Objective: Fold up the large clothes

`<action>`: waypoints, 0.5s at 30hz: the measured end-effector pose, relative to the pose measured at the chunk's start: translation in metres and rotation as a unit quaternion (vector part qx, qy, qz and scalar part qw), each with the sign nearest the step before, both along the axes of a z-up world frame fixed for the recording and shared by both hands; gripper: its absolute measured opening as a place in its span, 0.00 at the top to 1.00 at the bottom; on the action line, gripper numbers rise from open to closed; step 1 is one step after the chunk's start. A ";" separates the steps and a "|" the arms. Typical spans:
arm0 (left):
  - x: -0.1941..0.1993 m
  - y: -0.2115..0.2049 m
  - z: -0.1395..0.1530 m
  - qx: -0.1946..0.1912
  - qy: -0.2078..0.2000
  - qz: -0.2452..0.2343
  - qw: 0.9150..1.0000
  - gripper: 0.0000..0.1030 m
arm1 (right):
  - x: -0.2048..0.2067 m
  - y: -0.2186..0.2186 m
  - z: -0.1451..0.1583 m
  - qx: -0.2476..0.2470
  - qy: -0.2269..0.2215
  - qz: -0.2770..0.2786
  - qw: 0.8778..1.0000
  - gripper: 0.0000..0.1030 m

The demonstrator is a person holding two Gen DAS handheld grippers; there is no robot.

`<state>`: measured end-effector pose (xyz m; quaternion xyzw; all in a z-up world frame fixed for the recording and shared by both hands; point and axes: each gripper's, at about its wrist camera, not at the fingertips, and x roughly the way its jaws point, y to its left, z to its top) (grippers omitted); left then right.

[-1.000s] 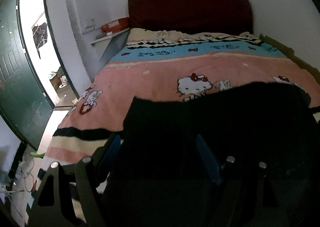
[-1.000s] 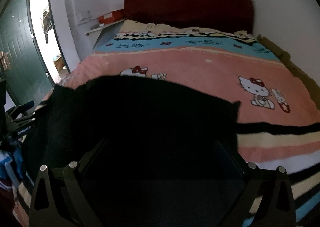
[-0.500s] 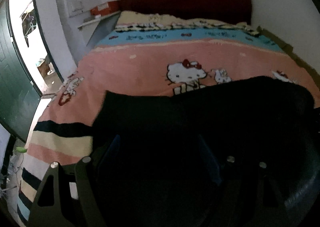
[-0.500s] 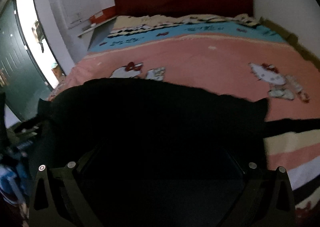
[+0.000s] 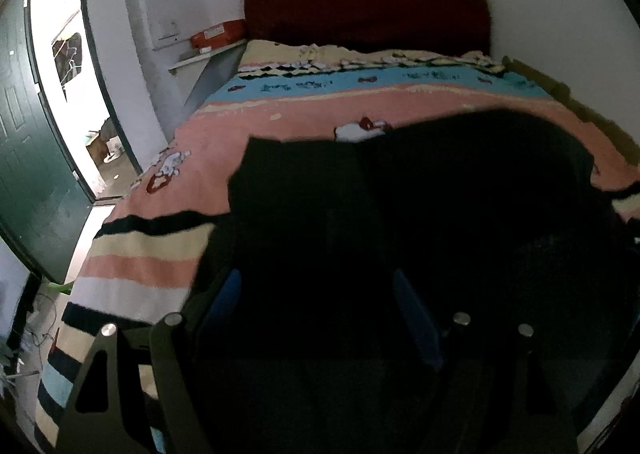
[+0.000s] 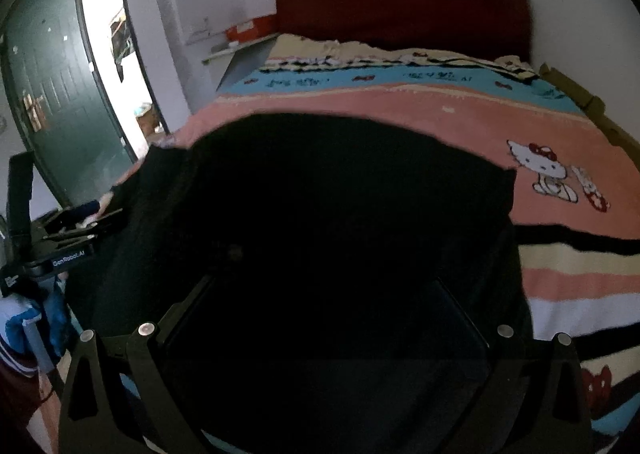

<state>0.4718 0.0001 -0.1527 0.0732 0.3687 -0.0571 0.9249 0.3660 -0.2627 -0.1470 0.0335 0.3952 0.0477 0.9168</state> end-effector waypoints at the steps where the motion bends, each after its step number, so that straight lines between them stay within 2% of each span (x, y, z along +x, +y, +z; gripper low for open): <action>1: -0.002 0.000 -0.005 0.000 0.003 0.000 1.000 0.24 | -0.002 0.000 -0.004 -0.002 0.004 0.000 1.000 0.02; 8: -0.011 -0.001 -0.020 0.005 -0.012 -0.001 1.000 0.24 | -0.009 -0.022 -0.025 0.029 0.014 -0.025 0.999 0.02; 15: -0.010 0.001 -0.020 0.006 -0.013 -0.003 1.000 0.24 | -0.018 -0.040 -0.028 0.022 0.017 -0.048 0.998 0.02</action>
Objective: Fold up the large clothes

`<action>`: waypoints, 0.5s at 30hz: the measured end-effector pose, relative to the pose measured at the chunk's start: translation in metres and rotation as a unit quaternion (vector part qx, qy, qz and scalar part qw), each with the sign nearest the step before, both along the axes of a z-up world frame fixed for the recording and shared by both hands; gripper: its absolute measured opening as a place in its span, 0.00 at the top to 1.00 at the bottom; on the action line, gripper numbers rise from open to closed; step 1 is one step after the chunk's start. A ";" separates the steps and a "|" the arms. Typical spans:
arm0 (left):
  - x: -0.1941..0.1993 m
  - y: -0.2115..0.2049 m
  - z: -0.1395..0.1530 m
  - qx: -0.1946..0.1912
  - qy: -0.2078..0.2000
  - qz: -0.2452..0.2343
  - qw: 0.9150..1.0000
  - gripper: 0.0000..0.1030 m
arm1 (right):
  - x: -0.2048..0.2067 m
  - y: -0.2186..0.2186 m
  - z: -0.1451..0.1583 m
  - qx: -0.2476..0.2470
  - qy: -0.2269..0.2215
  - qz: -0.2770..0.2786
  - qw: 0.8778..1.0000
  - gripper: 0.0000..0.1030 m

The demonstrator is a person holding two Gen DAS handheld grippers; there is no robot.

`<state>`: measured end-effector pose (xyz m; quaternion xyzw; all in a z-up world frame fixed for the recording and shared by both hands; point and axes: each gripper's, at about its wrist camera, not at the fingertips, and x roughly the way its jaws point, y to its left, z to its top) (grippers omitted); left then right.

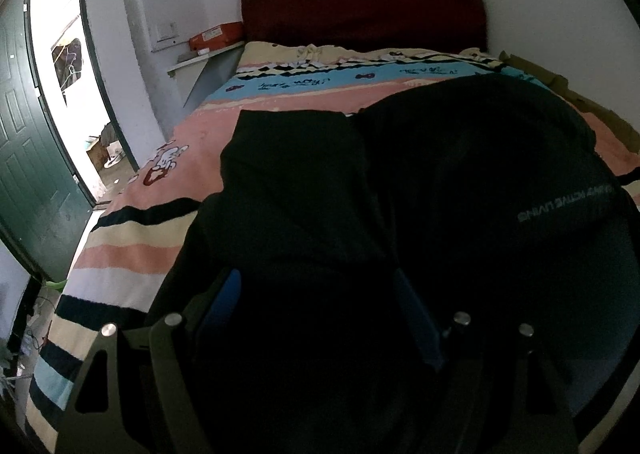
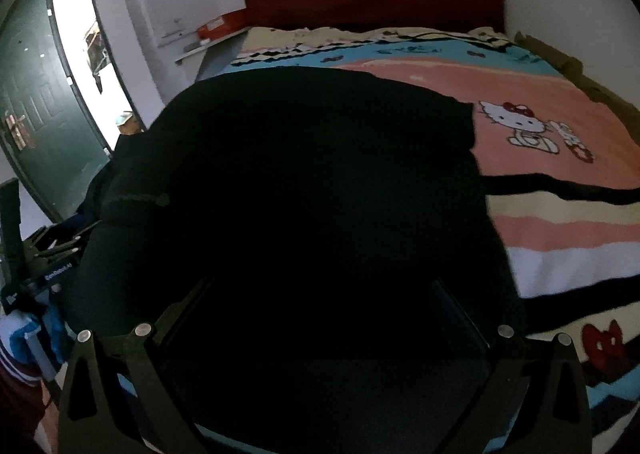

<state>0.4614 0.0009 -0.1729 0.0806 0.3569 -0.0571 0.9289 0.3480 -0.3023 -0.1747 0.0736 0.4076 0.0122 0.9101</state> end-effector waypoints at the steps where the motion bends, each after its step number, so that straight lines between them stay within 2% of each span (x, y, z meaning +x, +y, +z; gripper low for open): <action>1: 0.000 0.000 0.000 -0.001 0.000 0.000 1.000 0.24 | -0.002 -0.001 0.000 -0.003 0.001 -0.004 1.000 0.02; 15: 0.001 0.011 0.007 -0.004 0.019 -0.002 1.000 0.24 | -0.024 -0.054 0.008 -0.016 0.007 -0.063 0.998 0.00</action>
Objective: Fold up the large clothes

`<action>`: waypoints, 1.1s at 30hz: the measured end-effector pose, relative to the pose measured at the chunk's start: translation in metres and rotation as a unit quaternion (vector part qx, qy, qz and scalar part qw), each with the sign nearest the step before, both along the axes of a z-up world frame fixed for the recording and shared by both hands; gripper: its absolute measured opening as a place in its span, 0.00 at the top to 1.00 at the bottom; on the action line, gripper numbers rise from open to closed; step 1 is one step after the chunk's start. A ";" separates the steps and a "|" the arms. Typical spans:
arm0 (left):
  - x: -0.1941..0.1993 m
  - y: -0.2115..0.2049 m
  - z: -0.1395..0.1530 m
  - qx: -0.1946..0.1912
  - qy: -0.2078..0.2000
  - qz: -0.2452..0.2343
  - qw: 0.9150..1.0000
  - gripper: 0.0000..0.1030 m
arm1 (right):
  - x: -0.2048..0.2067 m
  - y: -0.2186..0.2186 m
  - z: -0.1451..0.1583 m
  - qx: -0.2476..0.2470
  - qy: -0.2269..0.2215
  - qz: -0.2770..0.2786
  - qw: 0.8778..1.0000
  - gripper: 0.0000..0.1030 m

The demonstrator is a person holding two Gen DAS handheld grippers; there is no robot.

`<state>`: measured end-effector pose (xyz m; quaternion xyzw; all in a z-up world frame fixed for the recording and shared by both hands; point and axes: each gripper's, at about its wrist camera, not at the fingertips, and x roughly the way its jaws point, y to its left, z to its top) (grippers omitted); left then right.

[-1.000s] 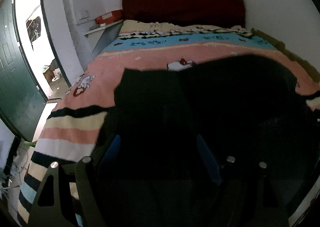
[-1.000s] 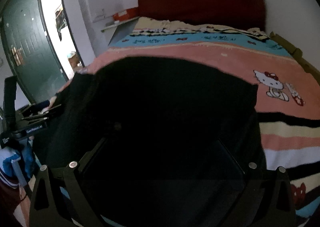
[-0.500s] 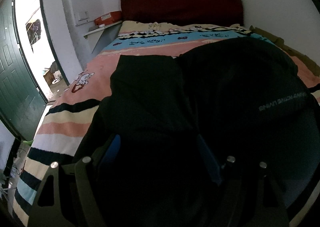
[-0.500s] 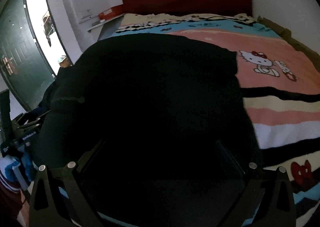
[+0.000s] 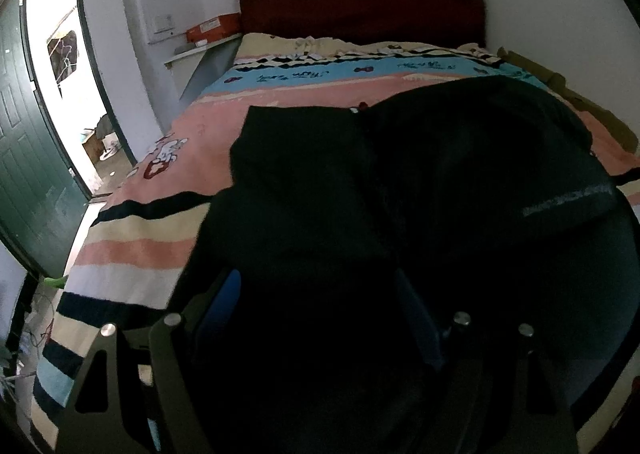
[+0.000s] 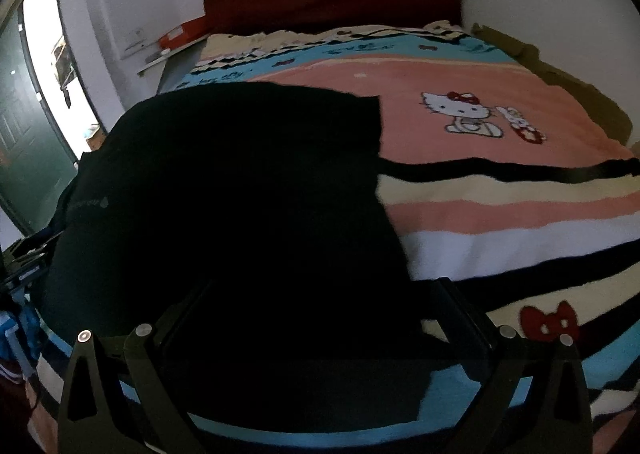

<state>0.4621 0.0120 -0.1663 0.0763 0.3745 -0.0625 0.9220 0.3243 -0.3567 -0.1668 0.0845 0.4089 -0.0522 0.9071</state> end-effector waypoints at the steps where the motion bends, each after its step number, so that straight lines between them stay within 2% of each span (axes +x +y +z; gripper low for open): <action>1: -0.001 0.001 0.000 0.000 0.000 0.000 1.000 0.24 | -0.001 -0.003 0.002 -0.001 -0.002 -0.003 1.000 0.00; 10: 0.001 0.029 0.009 -0.013 0.003 0.005 1.000 0.24 | 0.009 -0.021 0.002 0.003 0.010 -0.019 1.000 0.00; 15: 0.012 0.072 0.015 -0.059 0.020 0.027 0.998 0.24 | 0.016 -0.031 -0.006 0.020 0.023 -0.025 0.999 0.00; 17: 0.020 0.087 0.010 -0.081 0.039 0.029 0.996 0.24 | 0.021 -0.035 -0.010 0.029 0.028 -0.026 0.999 0.00; 19: 0.029 0.102 -0.001 -0.117 0.076 0.026 0.990 0.24 | 0.027 -0.039 -0.014 0.042 0.035 -0.025 0.998 0.00; 23: 0.041 0.115 -0.021 -0.156 0.115 0.005 0.981 0.22 | 0.043 -0.053 -0.032 0.096 0.058 -0.016 0.994 0.00; 25: 0.049 0.121 -0.034 -0.182 0.136 0.000 0.974 0.16 | 0.049 -0.061 -0.044 0.126 0.070 -0.011 0.989 0.01; 27: 0.056 0.125 -0.046 -0.201 0.155 -0.005 0.967 0.03 | 0.054 -0.069 -0.056 0.163 0.081 -0.008 0.983 0.01; 31: 0.067 0.140 -0.076 -0.277 0.203 -0.018 0.939 0.00 | 0.062 -0.077 -0.082 0.238 0.106 0.013 0.965 0.01; 33: 0.068 0.142 -0.081 -0.292 0.207 -0.029 0.933 0.00 | 0.066 -0.078 -0.096 0.276 0.117 0.027 0.954 0.01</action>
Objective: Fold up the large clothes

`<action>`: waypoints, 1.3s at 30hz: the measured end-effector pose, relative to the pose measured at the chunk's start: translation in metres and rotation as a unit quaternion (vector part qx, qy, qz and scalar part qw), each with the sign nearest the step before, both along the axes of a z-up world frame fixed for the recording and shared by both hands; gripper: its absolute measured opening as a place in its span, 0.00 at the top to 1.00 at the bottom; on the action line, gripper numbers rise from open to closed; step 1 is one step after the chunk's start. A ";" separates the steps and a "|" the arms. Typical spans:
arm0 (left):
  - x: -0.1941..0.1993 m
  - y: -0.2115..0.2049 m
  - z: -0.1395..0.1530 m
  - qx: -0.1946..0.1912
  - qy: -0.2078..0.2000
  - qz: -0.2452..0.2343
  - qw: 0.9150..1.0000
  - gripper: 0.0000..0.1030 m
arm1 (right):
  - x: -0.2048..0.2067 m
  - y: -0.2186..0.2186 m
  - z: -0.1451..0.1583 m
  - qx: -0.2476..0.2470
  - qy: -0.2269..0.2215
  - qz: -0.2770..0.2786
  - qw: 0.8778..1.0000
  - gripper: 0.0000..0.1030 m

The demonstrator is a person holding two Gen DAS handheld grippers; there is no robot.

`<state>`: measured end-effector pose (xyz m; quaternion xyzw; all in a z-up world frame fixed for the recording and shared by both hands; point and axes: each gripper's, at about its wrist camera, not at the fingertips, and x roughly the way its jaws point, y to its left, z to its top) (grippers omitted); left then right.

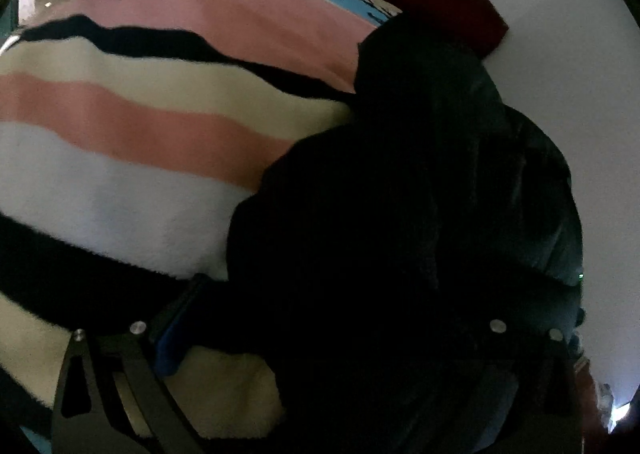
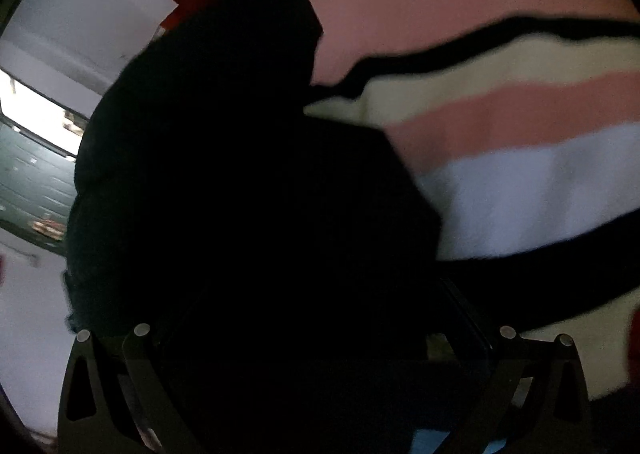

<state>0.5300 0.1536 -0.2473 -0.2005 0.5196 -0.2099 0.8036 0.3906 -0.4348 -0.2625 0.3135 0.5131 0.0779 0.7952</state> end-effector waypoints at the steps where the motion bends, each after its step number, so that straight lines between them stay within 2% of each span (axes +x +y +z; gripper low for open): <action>1: 0.000 0.000 0.000 -0.002 -0.001 -0.003 1.000 0.00 | 0.002 -0.001 -0.006 0.018 0.004 0.005 1.000 0.01; 5: -0.001 0.001 -0.004 -0.029 0.009 -0.018 0.999 0.00 | 0.008 0.003 -0.019 0.062 0.003 0.023 0.998 0.01; 10: -0.010 -0.005 -0.001 -0.124 0.020 -0.057 0.990 0.00 | 0.008 0.005 -0.025 0.102 -0.014 0.040 0.994 0.01; 14: -0.012 -0.012 0.001 -0.151 0.020 -0.069 0.986 0.00 | 0.006 0.005 -0.026 0.124 -0.031 0.052 0.990 0.01; 18: -0.006 -0.021 -0.011 -0.137 0.025 -0.067 0.988 0.01 | 0.011 0.008 -0.030 0.124 -0.030 0.067 0.990 0.01; 22: -0.009 -0.033 -0.006 -0.105 0.007 -0.056 0.993 0.03 | 0.014 0.015 -0.030 0.108 -0.038 0.063 0.991 0.01; 23: -0.012 -0.036 -0.003 -0.101 0.001 -0.057 0.993 0.10 | 0.014 0.018 -0.030 0.102 -0.040 0.062 0.992 0.01; 24: -0.016 -0.039 0.003 -0.099 -0.010 -0.062 0.993 0.25 | 0.014 0.019 -0.029 0.098 -0.042 0.062 0.992 0.01; 26: -0.023 -0.045 0.018 -0.096 -0.032 -0.073 0.992 0.46 | 0.011 0.024 -0.025 0.093 -0.048 0.052 0.993 0.10; 28: -0.030 -0.054 0.036 -0.081 -0.056 -0.088 0.991 0.56 | 0.008 0.030 -0.012 0.089 -0.066 0.054 0.992 0.40; 31: -0.037 -0.064 0.064 -0.069 -0.083 -0.097 0.989 0.65 | 0.004 0.037 0.019 0.064 -0.093 0.061 0.992 0.61; 34: -0.043 -0.065 0.099 -0.084 -0.110 -0.094 0.986 0.68 | -0.001 0.041 0.053 0.032 -0.125 0.061 0.990 0.68; 36: -0.046 -0.070 0.115 -0.090 -0.124 -0.099 0.983 0.68 | -0.008 0.044 0.078 0.011 -0.139 0.060 0.988 0.70; 39: -0.052 -0.074 0.126 -0.086 -0.137 -0.114 0.980 0.68 | -0.019 0.046 0.108 -0.009 -0.148 0.063 0.987 0.70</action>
